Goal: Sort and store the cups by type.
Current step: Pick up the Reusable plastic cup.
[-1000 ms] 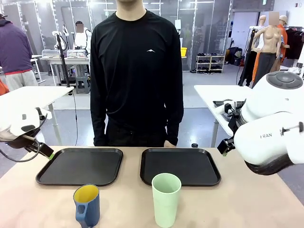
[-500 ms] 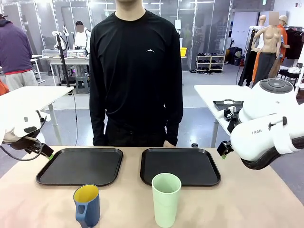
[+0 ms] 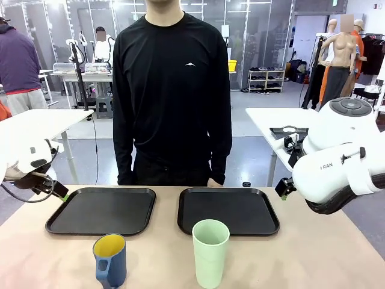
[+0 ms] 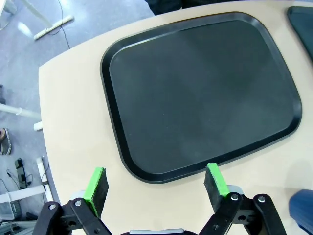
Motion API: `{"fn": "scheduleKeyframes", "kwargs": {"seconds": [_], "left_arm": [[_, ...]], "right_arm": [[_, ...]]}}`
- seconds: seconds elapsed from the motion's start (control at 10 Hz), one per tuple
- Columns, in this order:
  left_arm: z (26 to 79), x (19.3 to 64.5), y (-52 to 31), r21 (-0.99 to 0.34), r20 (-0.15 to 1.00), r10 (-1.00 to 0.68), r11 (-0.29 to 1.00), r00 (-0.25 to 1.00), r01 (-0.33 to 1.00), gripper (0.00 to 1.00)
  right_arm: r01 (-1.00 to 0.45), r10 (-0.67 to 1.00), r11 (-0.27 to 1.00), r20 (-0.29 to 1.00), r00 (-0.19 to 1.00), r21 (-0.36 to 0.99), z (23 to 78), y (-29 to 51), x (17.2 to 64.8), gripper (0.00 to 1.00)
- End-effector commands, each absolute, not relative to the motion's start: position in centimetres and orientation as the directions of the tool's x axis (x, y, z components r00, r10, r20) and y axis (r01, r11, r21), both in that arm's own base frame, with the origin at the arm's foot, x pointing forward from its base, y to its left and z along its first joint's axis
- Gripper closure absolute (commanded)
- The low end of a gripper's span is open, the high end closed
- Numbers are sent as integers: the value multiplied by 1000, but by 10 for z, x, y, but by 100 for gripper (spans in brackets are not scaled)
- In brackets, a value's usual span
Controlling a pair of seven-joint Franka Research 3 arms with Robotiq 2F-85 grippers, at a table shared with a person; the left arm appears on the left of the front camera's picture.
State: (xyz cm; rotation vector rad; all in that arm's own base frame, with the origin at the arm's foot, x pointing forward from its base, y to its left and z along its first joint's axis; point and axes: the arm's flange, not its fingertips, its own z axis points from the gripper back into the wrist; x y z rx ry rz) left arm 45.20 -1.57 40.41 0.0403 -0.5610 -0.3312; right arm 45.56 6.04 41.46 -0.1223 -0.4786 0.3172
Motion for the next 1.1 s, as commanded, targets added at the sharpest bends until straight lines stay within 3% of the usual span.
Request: {"fn": "scheduleKeyframes", "kwargs": {"seconds": [0.0, 1.0], "left_arm": [[404, 452, -13, 137, 513, -328, 943, 793, 302, 0], [404, 452, -13, 137, 513, -328, 943, 793, 302, 0]], "right_arm": [[-270, 326, 945, 436, 839, -186, 412, 60, 458, 0], [-270, 326, 945, 436, 839, -186, 412, 60, 458, 0]]}}
